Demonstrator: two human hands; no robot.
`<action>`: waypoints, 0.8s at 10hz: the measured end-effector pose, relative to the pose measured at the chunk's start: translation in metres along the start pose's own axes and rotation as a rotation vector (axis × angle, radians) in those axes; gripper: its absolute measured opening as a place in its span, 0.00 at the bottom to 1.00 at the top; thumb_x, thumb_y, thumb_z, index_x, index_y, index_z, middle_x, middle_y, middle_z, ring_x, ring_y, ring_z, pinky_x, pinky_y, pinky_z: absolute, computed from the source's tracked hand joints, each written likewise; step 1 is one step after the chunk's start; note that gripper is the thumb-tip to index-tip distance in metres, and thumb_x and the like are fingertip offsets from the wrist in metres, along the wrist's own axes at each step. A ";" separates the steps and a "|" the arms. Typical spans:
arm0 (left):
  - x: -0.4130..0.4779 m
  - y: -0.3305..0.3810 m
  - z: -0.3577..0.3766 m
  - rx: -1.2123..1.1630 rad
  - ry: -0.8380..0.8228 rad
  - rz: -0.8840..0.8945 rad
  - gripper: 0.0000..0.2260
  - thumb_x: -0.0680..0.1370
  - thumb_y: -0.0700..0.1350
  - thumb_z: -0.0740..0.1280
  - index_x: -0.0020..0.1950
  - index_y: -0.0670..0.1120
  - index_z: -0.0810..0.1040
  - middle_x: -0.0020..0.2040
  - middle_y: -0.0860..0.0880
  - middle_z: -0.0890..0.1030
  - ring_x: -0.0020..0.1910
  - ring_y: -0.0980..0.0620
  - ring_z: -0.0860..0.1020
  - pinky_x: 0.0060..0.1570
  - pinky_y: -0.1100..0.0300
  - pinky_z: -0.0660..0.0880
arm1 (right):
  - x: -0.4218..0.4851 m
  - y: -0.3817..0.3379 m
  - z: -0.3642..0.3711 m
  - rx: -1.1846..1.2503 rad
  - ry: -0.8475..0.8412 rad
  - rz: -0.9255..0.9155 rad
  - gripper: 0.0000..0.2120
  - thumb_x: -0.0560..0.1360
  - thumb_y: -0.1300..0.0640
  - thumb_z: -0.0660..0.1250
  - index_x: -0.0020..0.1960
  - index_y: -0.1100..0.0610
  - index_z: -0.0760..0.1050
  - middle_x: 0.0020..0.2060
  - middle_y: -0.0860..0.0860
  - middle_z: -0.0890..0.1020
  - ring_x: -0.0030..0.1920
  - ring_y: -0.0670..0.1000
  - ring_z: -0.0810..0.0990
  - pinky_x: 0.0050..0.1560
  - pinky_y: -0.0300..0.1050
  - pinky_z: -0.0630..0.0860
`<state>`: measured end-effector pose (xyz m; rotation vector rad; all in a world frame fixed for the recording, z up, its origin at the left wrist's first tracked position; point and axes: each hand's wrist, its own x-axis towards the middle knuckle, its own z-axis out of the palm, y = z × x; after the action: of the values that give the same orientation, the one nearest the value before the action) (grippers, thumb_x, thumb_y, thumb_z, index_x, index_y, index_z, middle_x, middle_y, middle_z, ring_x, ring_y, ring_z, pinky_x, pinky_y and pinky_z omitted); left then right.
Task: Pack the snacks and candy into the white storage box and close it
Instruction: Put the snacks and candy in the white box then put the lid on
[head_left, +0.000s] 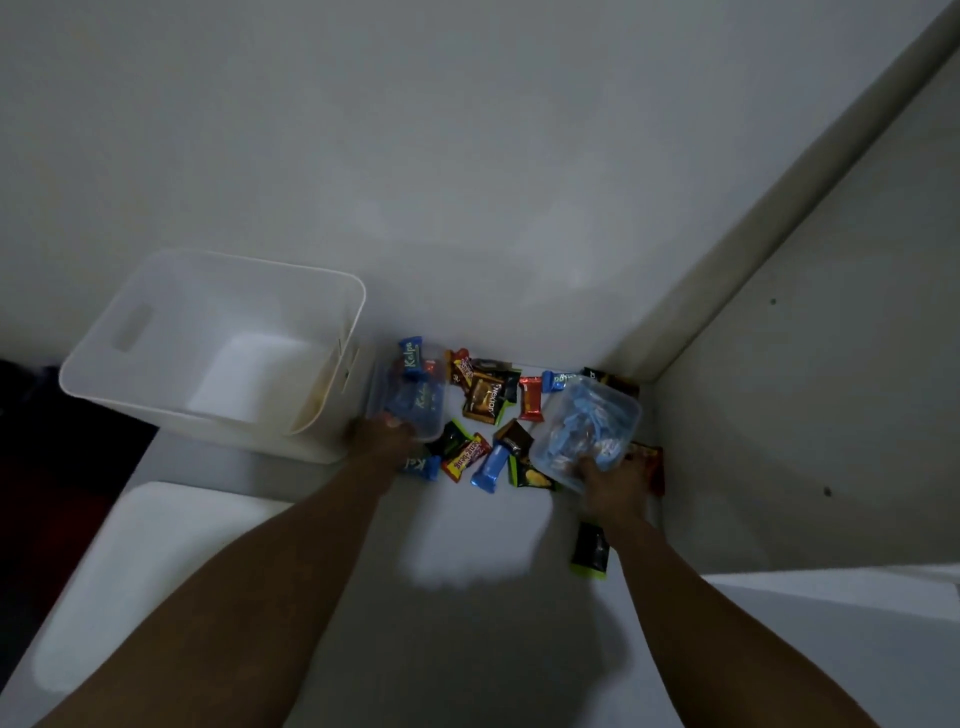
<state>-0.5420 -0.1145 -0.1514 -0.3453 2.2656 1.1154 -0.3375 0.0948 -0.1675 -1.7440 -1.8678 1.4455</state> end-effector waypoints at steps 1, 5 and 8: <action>0.012 -0.007 0.010 -0.188 0.160 -0.036 0.16 0.72 0.43 0.74 0.54 0.36 0.76 0.47 0.44 0.79 0.49 0.44 0.79 0.45 0.53 0.78 | 0.003 0.001 0.005 0.008 0.011 0.053 0.24 0.70 0.50 0.76 0.58 0.64 0.78 0.51 0.58 0.83 0.47 0.57 0.82 0.42 0.46 0.79; -0.008 0.016 0.002 -0.348 0.212 0.064 0.11 0.70 0.34 0.67 0.51 0.34 0.76 0.48 0.36 0.81 0.46 0.38 0.81 0.41 0.50 0.77 | -0.027 -0.030 0.009 0.028 0.114 -0.187 0.13 0.78 0.60 0.66 0.59 0.64 0.66 0.55 0.60 0.78 0.54 0.59 0.79 0.45 0.46 0.74; -0.076 -0.011 -0.021 -0.415 0.256 0.208 0.09 0.75 0.35 0.68 0.52 0.38 0.71 0.46 0.43 0.75 0.43 0.47 0.74 0.38 0.58 0.70 | -0.062 -0.045 -0.003 0.220 0.193 -0.229 0.10 0.82 0.61 0.58 0.61 0.64 0.66 0.56 0.61 0.77 0.52 0.56 0.78 0.44 0.45 0.72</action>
<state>-0.4843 -0.1400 -0.1022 -0.4438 2.3140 1.7452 -0.3470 0.0519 -0.1054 -1.4579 -1.6758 1.2912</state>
